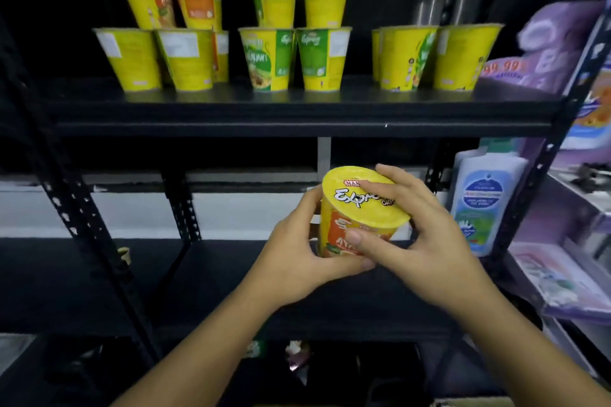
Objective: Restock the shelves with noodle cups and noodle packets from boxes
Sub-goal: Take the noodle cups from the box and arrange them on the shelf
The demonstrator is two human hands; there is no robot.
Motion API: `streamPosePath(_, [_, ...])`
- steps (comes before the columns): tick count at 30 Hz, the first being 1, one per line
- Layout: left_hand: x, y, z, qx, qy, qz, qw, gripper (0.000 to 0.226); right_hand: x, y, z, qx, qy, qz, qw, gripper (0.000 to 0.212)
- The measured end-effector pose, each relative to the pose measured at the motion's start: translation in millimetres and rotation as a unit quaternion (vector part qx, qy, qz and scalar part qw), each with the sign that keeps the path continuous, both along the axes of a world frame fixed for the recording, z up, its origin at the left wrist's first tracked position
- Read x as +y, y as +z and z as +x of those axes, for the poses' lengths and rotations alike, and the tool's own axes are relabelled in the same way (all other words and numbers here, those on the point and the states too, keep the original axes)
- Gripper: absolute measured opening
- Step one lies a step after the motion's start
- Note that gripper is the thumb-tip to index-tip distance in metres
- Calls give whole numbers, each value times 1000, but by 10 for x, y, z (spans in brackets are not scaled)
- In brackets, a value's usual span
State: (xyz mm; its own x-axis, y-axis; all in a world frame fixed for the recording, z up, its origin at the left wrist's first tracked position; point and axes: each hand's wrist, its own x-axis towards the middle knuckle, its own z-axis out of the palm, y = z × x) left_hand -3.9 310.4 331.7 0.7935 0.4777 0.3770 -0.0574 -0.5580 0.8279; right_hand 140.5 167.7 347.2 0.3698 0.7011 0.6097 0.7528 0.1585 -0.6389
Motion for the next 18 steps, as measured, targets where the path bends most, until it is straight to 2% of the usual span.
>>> streamPosePath(5, [-2,482,313,-35,9,58,998,79,-32,496,297,14,26,12,999,59])
streamPosePath(13, [-60,1146,967,-83,-12,108,991,68,-103,1240,874,12,-10,34,999,56])
streamPosePath(16, [47,1342,1187,-91,2,131,987,66,12,1474,1081,28,-18,41,999,52])
streamPosePath(18, [176,1445,1288,-79,26,166,983,67,151,1570,1209,31,-20,44,998,56])
